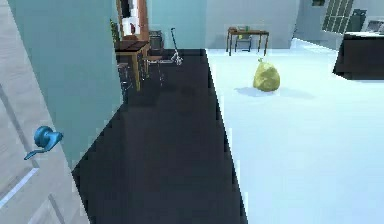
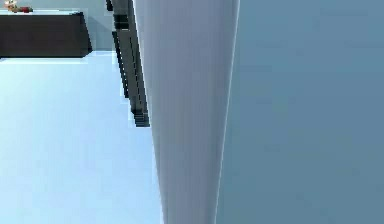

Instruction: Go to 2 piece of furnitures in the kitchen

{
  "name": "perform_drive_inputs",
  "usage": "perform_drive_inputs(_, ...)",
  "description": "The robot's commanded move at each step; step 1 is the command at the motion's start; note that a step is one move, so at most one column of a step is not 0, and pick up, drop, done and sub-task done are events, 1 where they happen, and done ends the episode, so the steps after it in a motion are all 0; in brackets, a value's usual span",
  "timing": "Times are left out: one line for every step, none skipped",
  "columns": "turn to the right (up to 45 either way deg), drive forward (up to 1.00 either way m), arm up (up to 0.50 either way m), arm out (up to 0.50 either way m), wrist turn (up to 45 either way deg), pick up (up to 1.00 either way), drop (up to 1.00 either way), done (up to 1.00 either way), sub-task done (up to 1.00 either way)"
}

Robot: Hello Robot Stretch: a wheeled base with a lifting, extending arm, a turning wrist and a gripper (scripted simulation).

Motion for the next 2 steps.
perform_drive_inputs(6.0, 0.00, 0.00, 0.00, 0.0, 0.00, 0.00, 0.00, 0.00)
perform_drive_inputs(0.0, 1.00, 0.00, 0.00, 0.0, 0.00, 0.00, 0.00, 0.00)
